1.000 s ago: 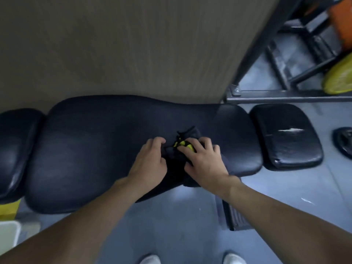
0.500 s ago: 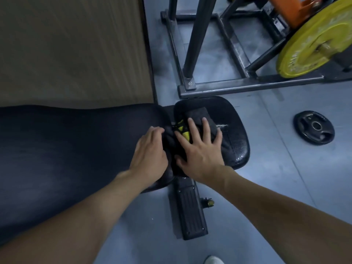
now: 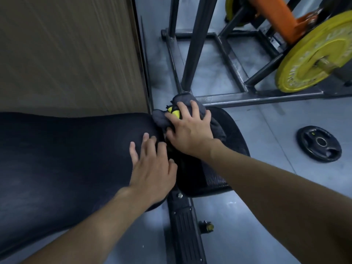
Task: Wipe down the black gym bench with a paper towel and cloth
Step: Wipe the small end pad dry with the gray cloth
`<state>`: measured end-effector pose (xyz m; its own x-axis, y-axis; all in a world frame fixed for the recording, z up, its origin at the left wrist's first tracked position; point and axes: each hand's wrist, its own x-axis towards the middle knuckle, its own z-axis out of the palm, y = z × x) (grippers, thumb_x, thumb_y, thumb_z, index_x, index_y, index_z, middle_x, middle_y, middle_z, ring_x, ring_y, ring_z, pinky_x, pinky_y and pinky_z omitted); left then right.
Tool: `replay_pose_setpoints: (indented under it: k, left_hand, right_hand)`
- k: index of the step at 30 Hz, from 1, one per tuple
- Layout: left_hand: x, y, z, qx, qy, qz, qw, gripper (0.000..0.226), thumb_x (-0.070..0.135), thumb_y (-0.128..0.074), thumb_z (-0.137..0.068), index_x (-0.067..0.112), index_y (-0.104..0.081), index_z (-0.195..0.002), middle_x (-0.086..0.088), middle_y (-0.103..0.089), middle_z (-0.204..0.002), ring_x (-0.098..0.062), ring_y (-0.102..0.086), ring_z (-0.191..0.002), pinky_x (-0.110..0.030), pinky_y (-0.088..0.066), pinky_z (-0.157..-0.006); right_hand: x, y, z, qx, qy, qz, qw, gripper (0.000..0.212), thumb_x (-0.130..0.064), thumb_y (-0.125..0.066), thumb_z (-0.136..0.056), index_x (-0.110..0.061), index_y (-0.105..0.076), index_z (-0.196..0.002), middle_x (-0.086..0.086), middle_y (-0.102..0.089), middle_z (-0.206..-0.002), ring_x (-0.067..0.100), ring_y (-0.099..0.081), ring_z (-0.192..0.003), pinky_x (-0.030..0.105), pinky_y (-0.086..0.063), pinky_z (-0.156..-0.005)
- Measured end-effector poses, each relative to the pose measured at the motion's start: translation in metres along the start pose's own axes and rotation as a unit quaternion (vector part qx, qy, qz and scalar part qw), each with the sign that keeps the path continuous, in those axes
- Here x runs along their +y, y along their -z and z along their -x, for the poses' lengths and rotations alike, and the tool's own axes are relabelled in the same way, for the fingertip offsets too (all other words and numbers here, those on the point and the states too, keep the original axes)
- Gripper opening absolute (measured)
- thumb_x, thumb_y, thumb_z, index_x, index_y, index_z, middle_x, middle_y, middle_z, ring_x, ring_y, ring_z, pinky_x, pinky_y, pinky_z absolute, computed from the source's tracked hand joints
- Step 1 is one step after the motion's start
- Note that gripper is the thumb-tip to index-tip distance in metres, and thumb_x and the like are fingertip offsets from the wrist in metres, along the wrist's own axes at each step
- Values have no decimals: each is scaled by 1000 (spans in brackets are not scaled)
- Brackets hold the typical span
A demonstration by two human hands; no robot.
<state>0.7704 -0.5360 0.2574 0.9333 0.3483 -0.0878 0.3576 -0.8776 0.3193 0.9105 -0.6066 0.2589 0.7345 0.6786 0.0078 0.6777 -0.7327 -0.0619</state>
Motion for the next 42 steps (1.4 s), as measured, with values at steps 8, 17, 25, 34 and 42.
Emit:
replay_pose_setpoints:
  k: [8,17,25,34,42]
  left_hand:
    - [-13,-6,1,6,-45,-29,999,46,35,-27,-81,17,-36,-123,-13,-31,-148,-29,-11,-148,-59,-2,-117]
    - [-3,-14,1,105,-68,43,991,14,18,-38,-90,26,-35,-100,7,-49,-112,-18,-42,-119,-58,-15,-113]
    - [-2,-21,2,55,-69,-49,995,57,53,-23,-97,28,-22,-148,10,-31,-155,-24,-2,-151,-61,-2,-116]
    - [-6,-20,1,51,-78,-60,994,59,56,-20,-95,32,-21,-149,11,-38,-150,-24,-4,-151,-63,-3,-115]
    - [-13,-12,2,53,-99,-15,994,58,54,-32,-96,29,-32,-147,9,-31,-156,-18,-9,-150,-59,-5,-118]
  right_hand:
    - [7,-6,20,59,8,20,998,63,-54,-19,-84,-39,-46,-139,0,-34,-154,39,-19,-143,66,-24,-102]
    - [25,-14,131,133,41,19,990,64,-56,-22,-82,-39,-53,-136,2,-48,-149,39,-34,-139,61,-34,-98]
    - [52,0,55,55,-31,14,998,53,-60,-30,-92,-47,-38,-143,-2,-32,-155,37,-22,-141,64,-25,-104]
    - [66,3,21,12,-73,5,997,55,-55,-27,-93,-42,-33,-146,1,-29,-157,39,-18,-143,67,-21,-103]
    - [58,-3,133,64,-72,55,994,59,-60,-21,-89,-48,-31,-146,-9,-24,-160,32,-16,-146,58,-31,-106]
